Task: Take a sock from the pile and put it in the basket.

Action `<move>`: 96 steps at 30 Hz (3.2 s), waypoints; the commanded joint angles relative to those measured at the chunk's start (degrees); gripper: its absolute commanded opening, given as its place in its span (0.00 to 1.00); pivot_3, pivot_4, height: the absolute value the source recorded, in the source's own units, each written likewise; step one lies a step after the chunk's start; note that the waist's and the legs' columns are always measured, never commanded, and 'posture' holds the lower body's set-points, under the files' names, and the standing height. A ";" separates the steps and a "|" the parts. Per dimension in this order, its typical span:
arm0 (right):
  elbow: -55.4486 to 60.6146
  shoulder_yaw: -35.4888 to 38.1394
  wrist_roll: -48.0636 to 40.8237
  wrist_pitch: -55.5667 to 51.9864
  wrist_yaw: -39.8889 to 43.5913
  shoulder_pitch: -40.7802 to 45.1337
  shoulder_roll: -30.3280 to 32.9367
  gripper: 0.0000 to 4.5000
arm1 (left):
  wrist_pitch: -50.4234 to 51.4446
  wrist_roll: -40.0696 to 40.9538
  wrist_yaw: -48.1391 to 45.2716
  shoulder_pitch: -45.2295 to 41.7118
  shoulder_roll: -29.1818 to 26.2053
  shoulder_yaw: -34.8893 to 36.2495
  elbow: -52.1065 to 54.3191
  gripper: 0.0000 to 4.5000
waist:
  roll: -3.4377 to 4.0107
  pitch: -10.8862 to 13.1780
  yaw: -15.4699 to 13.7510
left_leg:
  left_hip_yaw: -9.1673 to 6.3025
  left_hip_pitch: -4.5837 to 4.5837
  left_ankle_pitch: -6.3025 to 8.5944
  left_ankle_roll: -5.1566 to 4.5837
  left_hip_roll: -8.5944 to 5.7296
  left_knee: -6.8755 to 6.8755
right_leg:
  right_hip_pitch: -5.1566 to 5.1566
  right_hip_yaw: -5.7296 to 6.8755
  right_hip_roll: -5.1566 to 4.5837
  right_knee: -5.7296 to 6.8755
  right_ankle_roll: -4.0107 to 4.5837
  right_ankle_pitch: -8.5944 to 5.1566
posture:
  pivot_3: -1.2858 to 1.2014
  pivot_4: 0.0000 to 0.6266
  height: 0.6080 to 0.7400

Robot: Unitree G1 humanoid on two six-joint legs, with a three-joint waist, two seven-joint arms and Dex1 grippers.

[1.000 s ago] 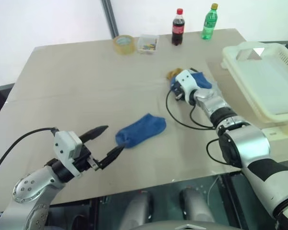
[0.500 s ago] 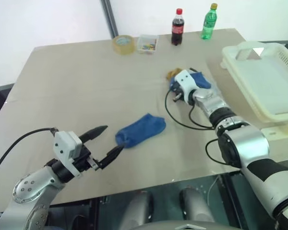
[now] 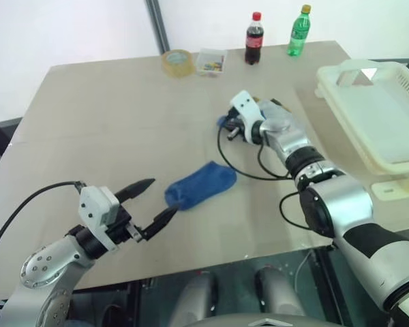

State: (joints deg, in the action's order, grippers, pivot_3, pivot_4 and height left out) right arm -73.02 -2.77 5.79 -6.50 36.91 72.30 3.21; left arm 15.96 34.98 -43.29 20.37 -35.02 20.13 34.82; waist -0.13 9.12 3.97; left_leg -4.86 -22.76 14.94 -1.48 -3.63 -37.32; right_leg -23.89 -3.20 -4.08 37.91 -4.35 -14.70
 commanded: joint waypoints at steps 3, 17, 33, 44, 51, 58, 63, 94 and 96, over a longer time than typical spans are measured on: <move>6.03 -2.19 -0.39 -2.29 4.94 -0.95 -2.94 0.01 | -0.48 -0.25 0.24 -0.28 -0.03 0.06 1.36 1.00 | 0.00 0.00 0.31 | 0.02 0.00 0.00 0.00 0.05 0.00 | -0.02 -0.03 0.03 0.02 0.00 0.00 | 0.52 0.24 1.00; 35.05 -12.20 -3.65 -19.42 7.33 -14.94 -16.14 0.13 | -0.51 -0.25 0.59 -0.08 0.11 0.04 1.46 1.00 | 0.00 0.00 -0.41 | -0.11 -0.04 0.00 0.01 -0.03 -0.04 | -0.07 0.11 -0.03 0.04 0.00 0.00 | 0.52 0.24 1.00; 48.98 -5.00 -10.68 -30.53 2.65 -19.03 -1.04 0.61 | 11.45 -6.73 13.15 -18.25 -0.90 -4.35 -11.84 1.00 | -0.10 -0.06 -1.54 | -0.24 -0.04 -0.04 0.06 -0.11 -0.10 | -0.01 0.23 -0.04 0.09 0.00 0.00 | 0.52 0.24 1.00; 52.35 3.18 -16.48 -47.34 -5.14 -22.20 1.51 0.61 | 22.54 -9.96 13.19 -42.82 2.93 -14.02 -35.56 1.00 | -0.11 -0.07 0.03 | -0.13 -0.10 -0.06 0.08 -0.07 -0.08 | -0.10 0.20 -0.03 0.14 -0.01 0.01 | 0.52 0.24 1.00; 51.31 6.74 -20.30 -49.16 -8.84 -21.40 -1.78 0.61 | 23.34 -14.49 12.56 -47.77 3.19 -17.48 -43.32 1.00 | -0.13 -0.10 0.05 | -0.13 -0.08 -0.06 0.08 -0.07 -0.12 | -0.10 0.19 -0.04 0.20 -0.01 0.01 | 0.52 0.24 1.00; 50.69 6.05 -22.14 -49.01 -9.42 -21.49 -3.59 0.43 | 24.54 -14.90 12.04 -47.71 4.33 -17.05 -42.99 1.00 | -0.12 -0.11 -0.03 | -0.13 -0.06 -0.08 0.10 -0.08 -0.14 | -0.10 0.18 -0.06 0.27 -0.01 0.01 | 0.52 0.24 1.00; 49.53 5.46 -22.34 -47.48 -9.33 -21.04 -3.42 0.03 | 26.97 -14.48 13.80 -46.97 4.87 -15.28 -42.71 1.00 | -0.12 -0.12 0.06 | -0.13 -0.06 -0.08 0.10 -0.09 -0.14 | -0.10 0.18 -0.08 0.27 -0.01 0.01 | 0.52 0.24 1.00; 69.75 2.87 -27.19 -56.52 -10.05 -24.70 0.81 0.00 | 40.15 0.54 16.07 -41.20 6.67 1.12 -22.84 0.01 | -0.15 -0.18 0.03 | -0.13 -0.23 -0.09 0.12 -0.06 -0.17 | -0.32 0.18 -0.11 0.40 -0.01 0.01 | 0.52 0.24 1.00; 75.47 3.82 -29.14 -60.91 -11.19 -25.47 0.82 0.00 | 42.76 4.72 16.53 -37.81 6.83 4.14 -16.51 0.01 | -0.15 -0.18 0.02 | -0.12 -0.22 -0.09 0.12 -0.05 -0.17 | -0.32 0.18 -0.12 0.41 -0.01 0.01 | 0.52 0.24 1.00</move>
State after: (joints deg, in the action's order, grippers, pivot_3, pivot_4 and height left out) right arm -4.22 -0.09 -20.74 -63.73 26.66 47.14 4.11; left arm 56.66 35.49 -26.74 -19.77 -27.55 20.74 11.53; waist -0.27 8.94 3.99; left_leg -4.98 -22.98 14.85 -1.35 -3.68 -37.48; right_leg -24.21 -3.02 -4.20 38.32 -4.36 -14.69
